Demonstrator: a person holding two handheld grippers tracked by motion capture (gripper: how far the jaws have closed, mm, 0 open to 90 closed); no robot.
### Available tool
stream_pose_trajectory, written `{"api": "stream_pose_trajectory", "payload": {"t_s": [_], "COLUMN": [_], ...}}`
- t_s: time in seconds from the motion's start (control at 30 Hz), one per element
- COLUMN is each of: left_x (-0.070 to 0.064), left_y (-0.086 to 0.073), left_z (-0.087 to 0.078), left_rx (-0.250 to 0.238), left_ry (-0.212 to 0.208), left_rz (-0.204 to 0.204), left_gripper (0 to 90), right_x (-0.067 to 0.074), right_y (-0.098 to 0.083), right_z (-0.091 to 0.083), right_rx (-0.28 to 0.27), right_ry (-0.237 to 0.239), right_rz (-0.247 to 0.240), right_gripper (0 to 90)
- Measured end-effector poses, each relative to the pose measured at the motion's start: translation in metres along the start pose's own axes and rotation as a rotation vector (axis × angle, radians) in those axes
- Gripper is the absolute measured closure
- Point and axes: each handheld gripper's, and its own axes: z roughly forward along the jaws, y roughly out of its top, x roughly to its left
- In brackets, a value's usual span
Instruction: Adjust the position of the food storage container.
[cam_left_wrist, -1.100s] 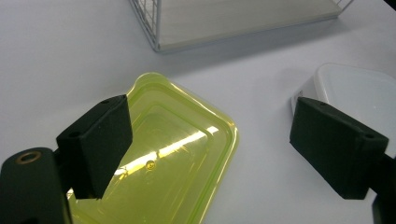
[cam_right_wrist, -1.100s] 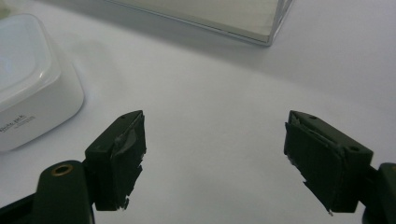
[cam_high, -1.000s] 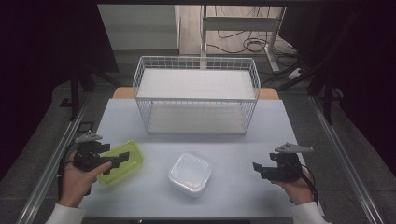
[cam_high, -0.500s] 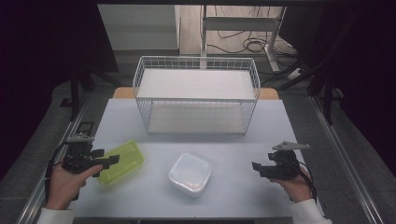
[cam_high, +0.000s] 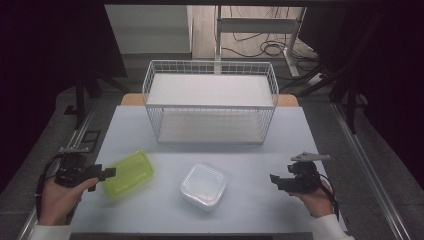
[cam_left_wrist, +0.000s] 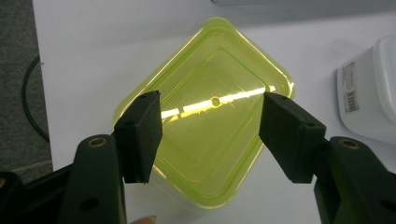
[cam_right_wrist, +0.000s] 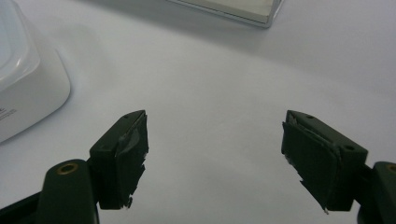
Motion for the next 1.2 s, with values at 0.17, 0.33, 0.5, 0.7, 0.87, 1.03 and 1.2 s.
{"api": "stream_pose_trajectory", "payload": {"t_s": [0.17, 0.33, 0.5, 0.7, 0.87, 1.03, 1.2], "left_x": [0.015, 0.023, 0.032, 0.046, 0.053, 0.057, 0.056], "left_y": [-0.008, -0.011, -0.017, -0.027, -0.033, -0.035, -0.034], "left_z": [-0.007, -0.006, 0.002, 0.005, 0.016, 0.028, 0.03], "left_rx": [-0.002, -0.009, 0.024, 0.044, 0.072, 0.096, 0.107], "left_ry": [0.03, 0.037, 0.052, 0.046, 0.054, 0.052, 0.053], "left_rz": [-0.044, -0.073, -0.092, -0.131, -0.16, -0.173, -0.168], "left_gripper": [43.6, 54.8, 69.8, 82.2, 84.6, 87.7, 88.6], "right_x": [0.003, 0.001, -0.002, 0.0, 0.001, -0.001, -0.002], "right_y": [0.002, 0.001, 0.002, 0.003, 0.003, 0.001, 0.0], "right_z": [-0.001, 0.001, 0.002, 0.005, 0.007, 0.005, 0.005], "right_rx": [-0.002, 0.005, 0.006, 0.015, 0.018, 0.022, 0.025], "right_ry": [0.001, -0.001, -0.005, -0.005, -0.009, -0.017, -0.024], "right_rz": [-0.006, -0.006, -0.001, -0.012, -0.019, -0.015, -0.014], "right_gripper": [22.8, 22.8, 22.8, 22.8, 22.8, 22.7, 22.7]}}
